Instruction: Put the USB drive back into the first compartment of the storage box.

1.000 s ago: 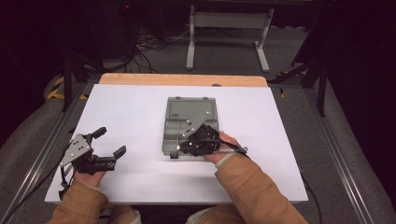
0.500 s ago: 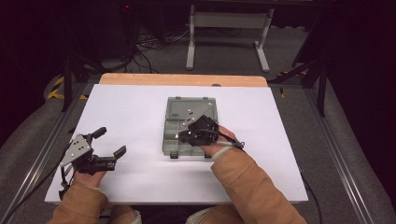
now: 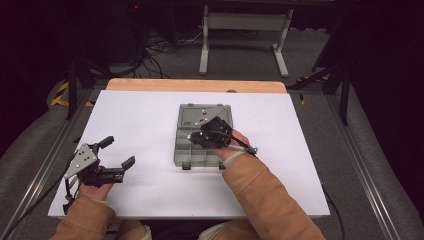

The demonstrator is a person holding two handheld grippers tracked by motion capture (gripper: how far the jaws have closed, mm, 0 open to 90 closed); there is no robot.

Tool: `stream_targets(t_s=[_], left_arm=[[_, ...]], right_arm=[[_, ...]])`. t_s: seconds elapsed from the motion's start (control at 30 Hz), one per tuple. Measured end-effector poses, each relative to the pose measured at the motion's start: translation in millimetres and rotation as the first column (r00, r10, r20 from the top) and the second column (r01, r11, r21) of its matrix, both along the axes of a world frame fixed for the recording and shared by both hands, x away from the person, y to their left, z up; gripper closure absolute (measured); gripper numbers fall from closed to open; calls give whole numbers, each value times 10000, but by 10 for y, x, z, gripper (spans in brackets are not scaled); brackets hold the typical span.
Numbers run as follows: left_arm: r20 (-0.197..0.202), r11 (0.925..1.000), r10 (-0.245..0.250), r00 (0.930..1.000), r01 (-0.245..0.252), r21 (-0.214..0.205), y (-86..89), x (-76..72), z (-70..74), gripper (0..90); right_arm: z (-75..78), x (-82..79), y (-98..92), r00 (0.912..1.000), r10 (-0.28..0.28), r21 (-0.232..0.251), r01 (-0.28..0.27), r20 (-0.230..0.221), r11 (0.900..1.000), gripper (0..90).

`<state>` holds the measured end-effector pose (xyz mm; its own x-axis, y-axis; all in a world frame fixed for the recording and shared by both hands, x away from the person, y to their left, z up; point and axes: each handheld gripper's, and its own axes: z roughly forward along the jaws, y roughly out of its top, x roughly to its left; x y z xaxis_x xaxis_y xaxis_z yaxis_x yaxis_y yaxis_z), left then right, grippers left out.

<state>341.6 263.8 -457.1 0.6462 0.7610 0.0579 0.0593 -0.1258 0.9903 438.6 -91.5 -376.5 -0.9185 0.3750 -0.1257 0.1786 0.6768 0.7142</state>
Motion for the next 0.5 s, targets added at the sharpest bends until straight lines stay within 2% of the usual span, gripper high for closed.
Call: stream_targets(t_s=[0.5], left_arm=[[-17, 10000, -13, 10000, 13, -33, 10, 3, -3, 19]], right_arm=[[-96, 219, 99, 9979, -637, 152, 639, -129, 9978, 789]])
